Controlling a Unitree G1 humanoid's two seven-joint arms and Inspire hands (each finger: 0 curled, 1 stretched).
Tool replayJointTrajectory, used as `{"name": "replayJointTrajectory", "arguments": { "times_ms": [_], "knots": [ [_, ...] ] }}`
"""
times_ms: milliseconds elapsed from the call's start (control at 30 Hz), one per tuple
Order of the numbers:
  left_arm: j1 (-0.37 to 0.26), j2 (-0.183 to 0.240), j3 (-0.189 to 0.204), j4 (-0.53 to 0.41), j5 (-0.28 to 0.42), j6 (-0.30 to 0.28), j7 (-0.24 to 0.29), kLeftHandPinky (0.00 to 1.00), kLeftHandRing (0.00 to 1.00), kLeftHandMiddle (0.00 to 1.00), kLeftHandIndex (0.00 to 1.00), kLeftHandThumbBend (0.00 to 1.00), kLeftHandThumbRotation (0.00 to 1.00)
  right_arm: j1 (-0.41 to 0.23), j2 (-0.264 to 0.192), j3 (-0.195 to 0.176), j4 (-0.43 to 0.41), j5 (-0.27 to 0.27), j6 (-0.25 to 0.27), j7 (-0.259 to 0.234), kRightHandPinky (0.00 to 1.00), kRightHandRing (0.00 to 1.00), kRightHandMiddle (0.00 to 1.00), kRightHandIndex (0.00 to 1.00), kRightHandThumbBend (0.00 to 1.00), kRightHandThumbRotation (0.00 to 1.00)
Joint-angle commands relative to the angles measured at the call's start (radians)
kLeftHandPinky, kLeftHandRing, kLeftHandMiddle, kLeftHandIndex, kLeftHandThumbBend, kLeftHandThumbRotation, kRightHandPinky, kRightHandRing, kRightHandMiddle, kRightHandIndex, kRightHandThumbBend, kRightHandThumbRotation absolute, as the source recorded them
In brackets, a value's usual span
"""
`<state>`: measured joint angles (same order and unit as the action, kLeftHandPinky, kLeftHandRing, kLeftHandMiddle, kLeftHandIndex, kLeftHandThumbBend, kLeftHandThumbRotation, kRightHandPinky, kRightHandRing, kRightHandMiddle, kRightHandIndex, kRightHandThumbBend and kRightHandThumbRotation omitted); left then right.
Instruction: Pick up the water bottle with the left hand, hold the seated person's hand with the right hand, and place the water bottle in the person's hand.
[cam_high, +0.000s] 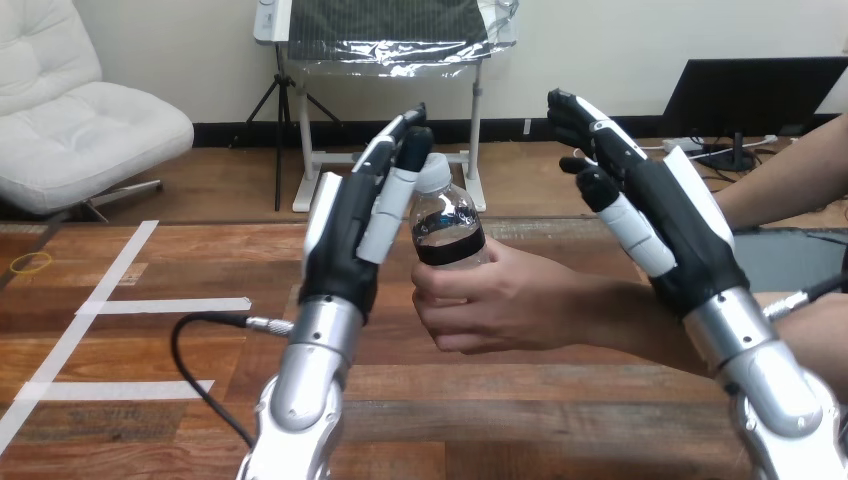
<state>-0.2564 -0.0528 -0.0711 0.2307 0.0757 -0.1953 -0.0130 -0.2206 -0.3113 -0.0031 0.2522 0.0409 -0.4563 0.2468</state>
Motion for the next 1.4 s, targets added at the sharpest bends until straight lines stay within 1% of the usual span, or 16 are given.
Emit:
{"name": "replayJointTrajectory", "arguments": {
  "times_ms": [0,133,267,433,567,833,967,1100,1133,1167,1233,1367],
  "knots": [
    [0.002,0.013,0.010,-0.103,-0.036,-0.058,-0.025,0.88,0.87,0.87,0.88,0.82,1.00,-0.012,0.053,-0.013,-0.059,0.058,-0.066,0.007,0.90,0.92,0.93,0.92,0.87,1.00],
    [0.027,0.016,0.016,-0.144,-0.063,-0.061,-0.043,0.87,0.86,0.87,0.87,0.82,1.00,0.014,0.080,-0.006,-0.088,0.072,-0.085,0.001,0.89,0.91,0.93,0.91,0.88,1.00],
    [0.058,0.022,0.023,-0.191,-0.092,-0.077,-0.064,0.87,0.86,0.87,0.86,0.83,0.99,0.046,0.117,0.006,-0.124,0.096,-0.117,0.004,0.89,0.91,0.92,0.91,0.87,1.00],
    [0.094,0.032,0.028,-0.240,-0.115,-0.093,-0.081,0.86,0.85,0.86,0.86,0.82,0.98,0.089,0.150,0.020,-0.175,0.108,-0.122,0.004,0.87,0.91,0.92,0.90,0.85,1.00],
    [0.129,0.043,0.035,-0.280,-0.147,-0.115,-0.105,0.85,0.85,0.85,0.85,0.82,0.98,0.126,0.182,0.037,-0.218,0.124,-0.123,0.007,0.86,0.90,0.91,0.89,0.85,1.00],
    [0.182,0.049,0.052,-0.330,-0.197,-0.157,-0.130,0.84,0.83,0.84,0.83,0.79,0.97,0.189,0.211,0.068,-0.285,0.115,-0.123,0.015,0.83,0.87,0.89,0.89,0.84,1.00],
    [0.212,0.056,0.062,-0.344,-0.230,-0.189,-0.158,0.83,0.82,0.83,0.82,0.77,0.96,0.220,0.221,0.084,-0.308,0.132,-0.125,0.032,0.82,0.87,0.89,0.89,0.83,1.00],
    [0.238,0.065,0.070,-0.357,-0.252,-0.205,-0.181,0.81,0.80,0.82,0.80,0.78,0.94,0.244,0.229,0.096,-0.323,0.142,-0.123,0.042,0.82,0.87,0.89,0.89,0.83,1.00],
    [0.259,0.074,0.075,-0.368,-0.265,-0.212,-0.195,0.77,0.78,0.80,0.79,0.79,0.92,0.260,0.233,0.102,-0.331,0.147,-0.123,0.047,0.81,0.87,0.89,0.89,0.82,1.00],
    [0.274,0.080,0.078,-0.375,-0.275,-0.217,-0.205,0.77,0.78,0.80,0.79,0.79,0.92,0.272,0.236,0.106,-0.336,0.152,-0.124,0.051,0.81,0.87,0.89,0.89,0.82,1.00],
    [0.301,0.092,0.084,-0.384,-0.291,-0.224,-0.223,0.76,0.77,0.79,0.77,0.77,0.91,0.294,0.244,0.112,-0.345,0.162,-0.123,0.054,0.82,0.88,0.89,0.89,0.82,1.00],
    [0.322,0.095,0.093,-0.386,-0.308,-0.233,-0.240,0.75,0.77,0.78,0.76,0.74,0.89,0.315,0.253,0.117,-0.359,0.170,-0.114,0.051,0.82,0.88,0.90,0.89,0.81,1.00]
  ]
}}
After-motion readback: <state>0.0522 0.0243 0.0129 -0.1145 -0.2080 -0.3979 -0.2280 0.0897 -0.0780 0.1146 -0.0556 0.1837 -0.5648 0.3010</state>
